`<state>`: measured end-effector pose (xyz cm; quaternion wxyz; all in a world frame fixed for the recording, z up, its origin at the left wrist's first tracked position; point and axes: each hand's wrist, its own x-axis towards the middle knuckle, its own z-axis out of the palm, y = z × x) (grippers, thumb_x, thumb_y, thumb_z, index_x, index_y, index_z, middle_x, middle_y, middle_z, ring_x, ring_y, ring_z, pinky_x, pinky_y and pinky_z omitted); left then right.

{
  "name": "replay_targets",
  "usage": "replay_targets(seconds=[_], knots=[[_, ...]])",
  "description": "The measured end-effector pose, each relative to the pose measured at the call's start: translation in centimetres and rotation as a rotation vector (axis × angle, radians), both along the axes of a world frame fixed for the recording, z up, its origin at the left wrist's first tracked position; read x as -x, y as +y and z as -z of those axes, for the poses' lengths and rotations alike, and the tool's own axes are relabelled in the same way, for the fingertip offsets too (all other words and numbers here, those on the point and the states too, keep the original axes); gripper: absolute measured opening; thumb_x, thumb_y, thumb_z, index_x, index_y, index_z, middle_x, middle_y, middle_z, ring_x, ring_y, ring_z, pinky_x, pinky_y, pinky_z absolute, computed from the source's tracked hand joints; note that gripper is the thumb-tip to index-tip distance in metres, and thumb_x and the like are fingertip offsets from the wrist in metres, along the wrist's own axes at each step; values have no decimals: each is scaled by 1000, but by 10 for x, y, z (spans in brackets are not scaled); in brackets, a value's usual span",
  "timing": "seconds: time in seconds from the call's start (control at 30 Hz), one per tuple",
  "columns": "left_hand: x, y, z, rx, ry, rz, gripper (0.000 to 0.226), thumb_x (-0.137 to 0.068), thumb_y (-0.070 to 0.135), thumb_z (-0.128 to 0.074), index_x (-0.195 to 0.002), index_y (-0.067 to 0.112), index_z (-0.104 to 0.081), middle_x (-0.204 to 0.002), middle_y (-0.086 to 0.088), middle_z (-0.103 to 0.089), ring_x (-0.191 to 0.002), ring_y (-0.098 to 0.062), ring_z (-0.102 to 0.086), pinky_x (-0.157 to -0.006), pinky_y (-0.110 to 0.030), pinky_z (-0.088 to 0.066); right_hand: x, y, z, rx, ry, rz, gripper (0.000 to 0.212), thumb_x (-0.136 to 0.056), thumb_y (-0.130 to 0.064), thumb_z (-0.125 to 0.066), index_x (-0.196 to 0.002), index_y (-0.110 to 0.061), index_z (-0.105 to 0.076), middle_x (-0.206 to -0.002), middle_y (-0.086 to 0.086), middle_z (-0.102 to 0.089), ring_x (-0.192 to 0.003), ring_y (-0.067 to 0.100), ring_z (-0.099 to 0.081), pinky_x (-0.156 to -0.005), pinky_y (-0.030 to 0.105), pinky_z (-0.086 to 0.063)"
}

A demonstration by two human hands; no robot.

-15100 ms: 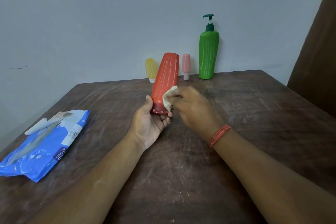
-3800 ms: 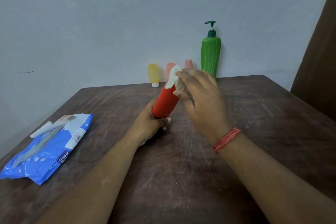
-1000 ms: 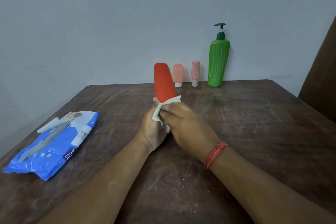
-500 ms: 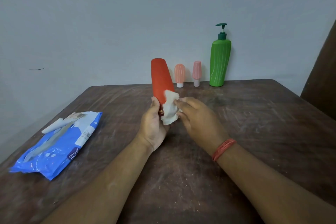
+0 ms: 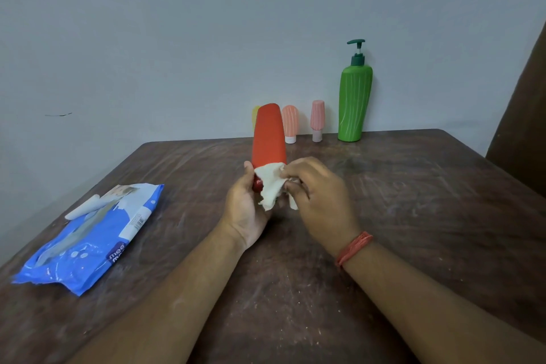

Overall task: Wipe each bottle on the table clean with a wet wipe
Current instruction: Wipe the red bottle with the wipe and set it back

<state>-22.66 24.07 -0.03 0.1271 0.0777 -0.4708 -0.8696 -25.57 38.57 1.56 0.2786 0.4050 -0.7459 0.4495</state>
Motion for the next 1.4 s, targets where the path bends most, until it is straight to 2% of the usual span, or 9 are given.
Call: replay_targets(seconds=[0.23, 0.47, 0.73, 0.87, 0.97, 1.07, 1.13, 1.27, 1.4], knots=[[2, 2, 2, 157, -46, 35, 59, -110, 46, -28, -135, 2, -58, -115, -20, -72, -100, -28, -70, -89, -46, -55, -3, -2, 4, 244, -369, -65, 22, -84, -3, -72, -97, -20, -69, -101, -14, -66, -95, 3, -66, -83, 28, -57], [3, 8, 3, 279, 22, 27, 10, -90, 13, -70, -83, 20, -70, -75, -4, -64, -70, -17, -65, -61, -30, -55, -3, -7, 6, -95, 46, -56, 26, -81, 7, -66, -99, -9, -73, -114, 2, -69, -111, 17, -60, -99, 26, -46], [-1, -1, 6, 46, 29, 70, 17, -86, 27, -71, -94, 13, -75, -87, -7, -74, -77, -19, -74, -63, -35, -60, 1, -10, 2, -283, 177, -37, 27, -81, 5, -62, -101, -10, -72, -118, 1, -67, -114, 19, -57, -97, 35, -49], [2, -3, 2, -49, -55, 83, 54, -93, 53, -53, -113, 6, -70, -107, -16, -73, -97, -27, -73, -90, -41, -60, 5, -4, 7, -440, 262, -162, 24, -82, -1, -57, -98, -12, -71, -105, 1, -68, -107, 19, -60, -94, 35, -50], [1, -3, 1, -42, -83, 97, 65, -102, 53, -45, -139, 0, -55, -133, -27, -61, -126, -36, -58, -115, -50, -41, 6, -11, 10, -481, 290, -178, 23, -87, -2, -58, -105, -9, -70, -111, 4, -67, -111, 21, -59, -94, 39, -50], [1, -2, -1, -99, -62, 107, 60, -105, 45, -44, -145, 0, -47, -145, -33, -50, -131, -41, -51, -120, -54, -32, 8, -12, 9, -459, 336, -136, 24, -88, -3, -58, -108, -9, -70, -115, 4, -66, -114, 21, -58, -95, 39, -50], [-1, -1, -3, -78, -34, 71, 56, -103, 39, -49, -141, -2, -46, -136, -32, -58, -122, -39, -57, -115, -52, -40, 7, -8, 7, -486, 338, -122, 28, -88, -2, -61, -112, -12, -69, -118, 1, -65, -117, 19, -57, -96, 39, -50], [2, -3, -2, -83, 44, -37, 18, -104, 23, -53, -115, 9, -52, -99, -13, -69, -82, -22, -71, -70, -38, -62, 11, 4, 1, -412, 334, -54, 36, -83, -3, -52, -113, -12, -70, -115, 1, -69, -111, 19, -60, -97, 32, -51], [3, -5, -2, -131, 108, -40, 11, -105, 20, -50, -114, 13, -52, -105, -13, -72, -86, -23, -75, -67, -40, -61, 12, 13, -1, -400, 233, 78, 40, -78, 4, -66, -116, -9, -69, -113, 7, -71, -103, 27, -67, -85, 40, -58]])
